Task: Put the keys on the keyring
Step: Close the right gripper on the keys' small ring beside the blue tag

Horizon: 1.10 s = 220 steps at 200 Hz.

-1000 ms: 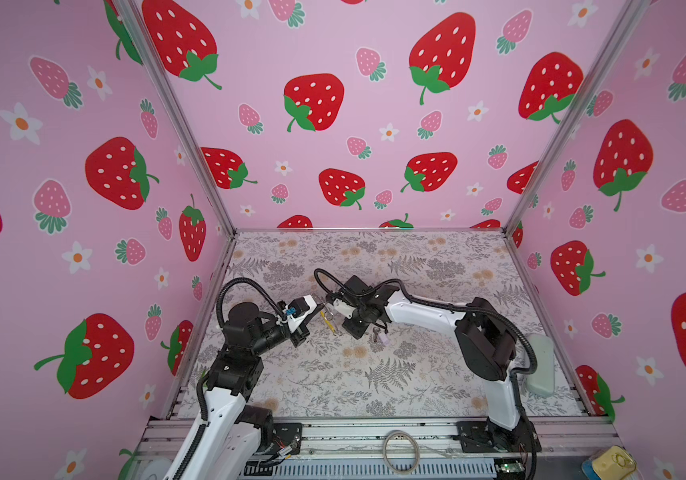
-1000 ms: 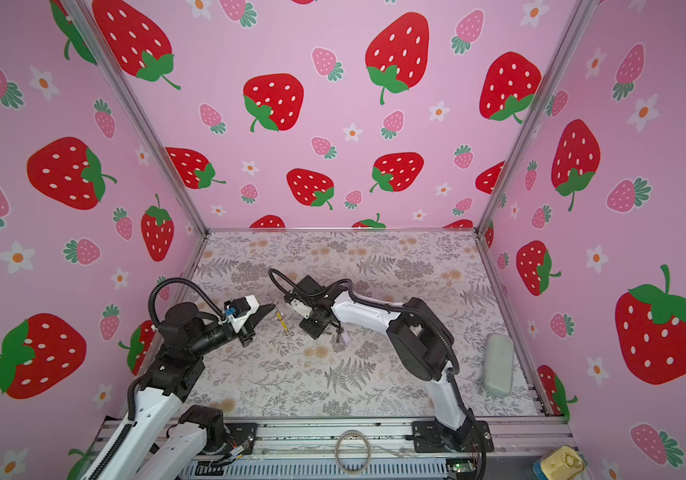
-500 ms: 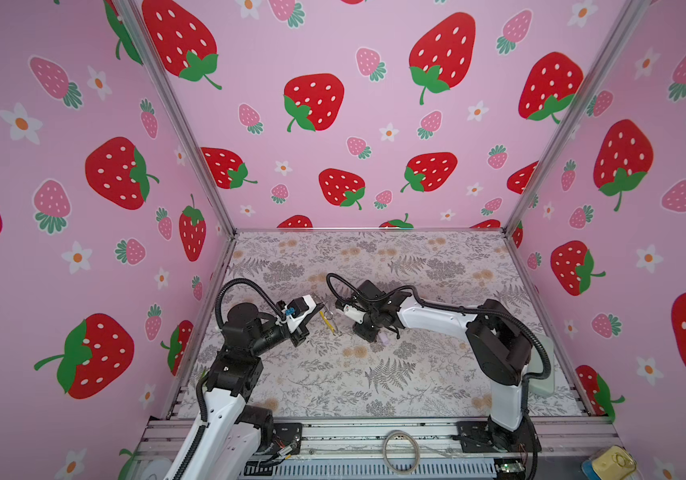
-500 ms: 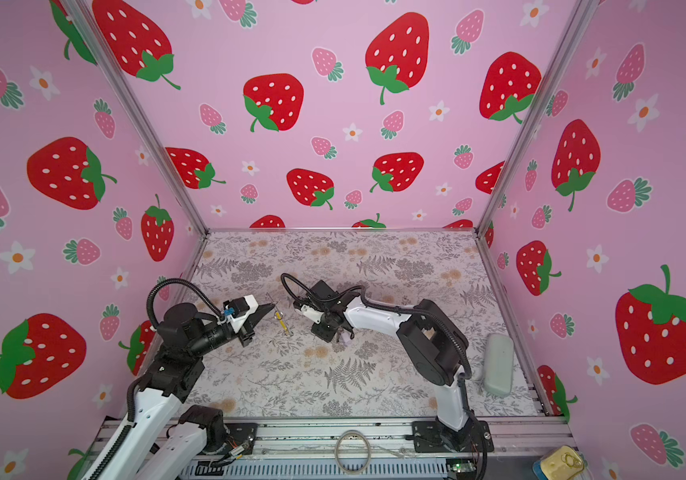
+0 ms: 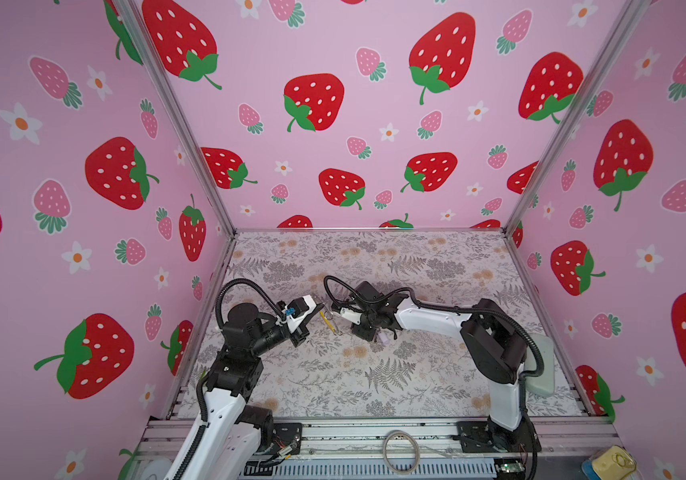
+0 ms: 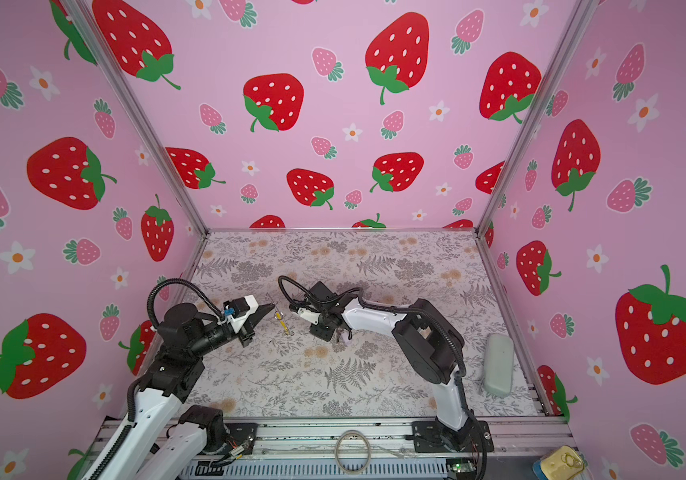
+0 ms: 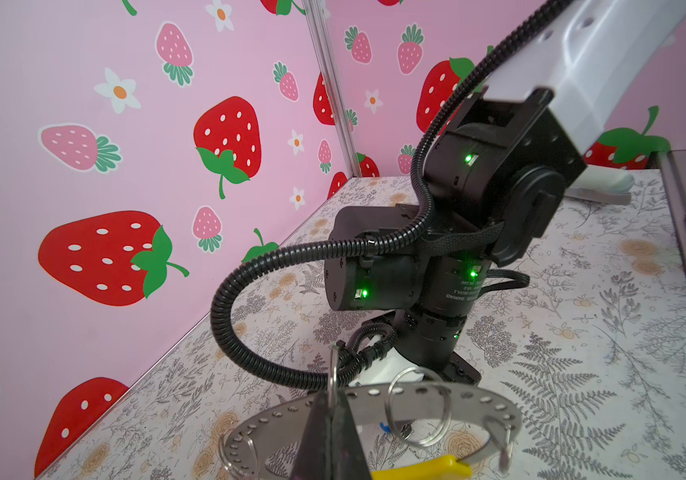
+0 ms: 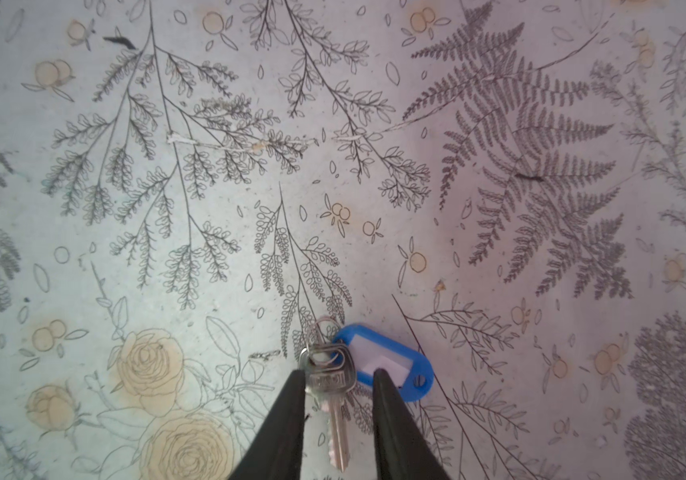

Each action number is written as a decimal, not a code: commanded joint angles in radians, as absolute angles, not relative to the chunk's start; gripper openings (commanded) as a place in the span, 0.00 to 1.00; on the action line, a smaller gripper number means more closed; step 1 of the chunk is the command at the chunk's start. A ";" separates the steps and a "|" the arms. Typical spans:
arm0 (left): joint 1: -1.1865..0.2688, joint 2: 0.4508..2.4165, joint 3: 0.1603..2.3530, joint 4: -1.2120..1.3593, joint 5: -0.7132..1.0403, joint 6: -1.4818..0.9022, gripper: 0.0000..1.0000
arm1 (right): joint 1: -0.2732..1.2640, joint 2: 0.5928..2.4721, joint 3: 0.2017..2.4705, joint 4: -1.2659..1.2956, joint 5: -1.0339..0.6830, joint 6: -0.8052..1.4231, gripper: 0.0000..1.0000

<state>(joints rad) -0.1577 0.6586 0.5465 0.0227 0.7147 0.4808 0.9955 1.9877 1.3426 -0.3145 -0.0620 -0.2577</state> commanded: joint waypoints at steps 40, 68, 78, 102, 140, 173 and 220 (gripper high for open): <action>-0.153 0.641 0.534 0.048 0.717 0.489 0.00 | 1.003 2.030 1.376 -0.344 -0.099 -0.302 0.31; -0.152 0.641 0.533 0.046 0.715 0.488 0.00 | 1.004 2.041 1.388 -0.345 -0.091 -0.305 0.30; -0.152 0.640 0.532 0.046 0.715 0.488 0.00 | 1.003 2.043 1.390 -0.345 -0.090 -0.310 0.30; -0.152 0.640 0.531 0.047 0.712 0.489 0.00 | 1.003 2.044 1.391 -0.344 -0.089 -0.314 0.29; -0.152 0.640 0.529 0.046 0.712 0.488 0.00 | 1.003 2.056 1.399 -0.354 -0.103 -0.322 0.27; -0.152 0.640 0.528 0.047 0.709 0.488 0.00 | 1.003 2.069 1.408 -0.362 -0.109 -0.331 0.25; -0.153 0.640 0.526 0.048 0.709 0.489 0.00 | 1.005 2.067 1.411 -0.359 -0.103 -0.334 0.17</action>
